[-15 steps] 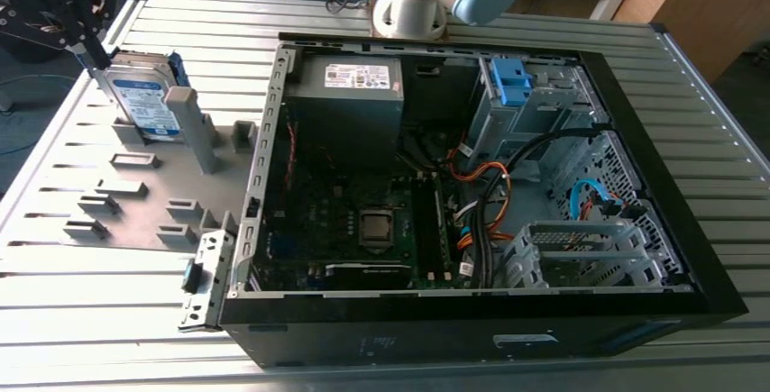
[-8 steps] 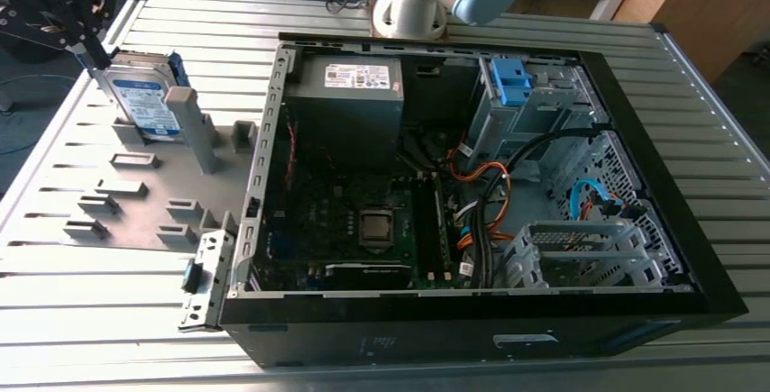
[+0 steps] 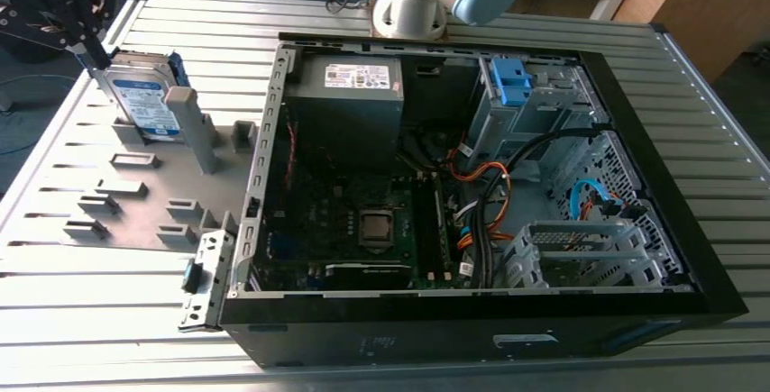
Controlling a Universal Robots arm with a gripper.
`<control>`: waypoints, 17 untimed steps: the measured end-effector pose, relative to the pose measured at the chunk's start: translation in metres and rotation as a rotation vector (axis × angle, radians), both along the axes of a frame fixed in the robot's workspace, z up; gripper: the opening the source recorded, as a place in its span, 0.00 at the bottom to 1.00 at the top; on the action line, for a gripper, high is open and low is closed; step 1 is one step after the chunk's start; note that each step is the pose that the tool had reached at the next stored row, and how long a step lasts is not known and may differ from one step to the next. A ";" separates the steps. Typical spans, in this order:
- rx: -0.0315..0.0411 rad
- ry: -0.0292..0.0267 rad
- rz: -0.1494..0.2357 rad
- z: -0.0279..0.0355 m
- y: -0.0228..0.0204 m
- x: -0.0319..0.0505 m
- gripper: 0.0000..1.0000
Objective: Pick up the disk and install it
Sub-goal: 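Pick up the disk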
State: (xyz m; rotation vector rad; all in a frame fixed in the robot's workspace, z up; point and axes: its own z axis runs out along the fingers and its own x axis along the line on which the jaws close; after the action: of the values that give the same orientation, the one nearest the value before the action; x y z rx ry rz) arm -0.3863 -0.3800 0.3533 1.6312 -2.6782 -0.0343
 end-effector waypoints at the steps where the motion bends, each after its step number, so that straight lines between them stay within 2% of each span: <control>1: 0.0000 0.0000 0.001 0.0000 0.0000 0.0000 0.11; 17: 0.0000 0.0000 0.017 0.0000 0.0000 0.0000 0.11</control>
State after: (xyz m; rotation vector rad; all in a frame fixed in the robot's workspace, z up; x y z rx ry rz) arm -0.3863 -0.3800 0.3533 1.6540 -2.6640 -0.0342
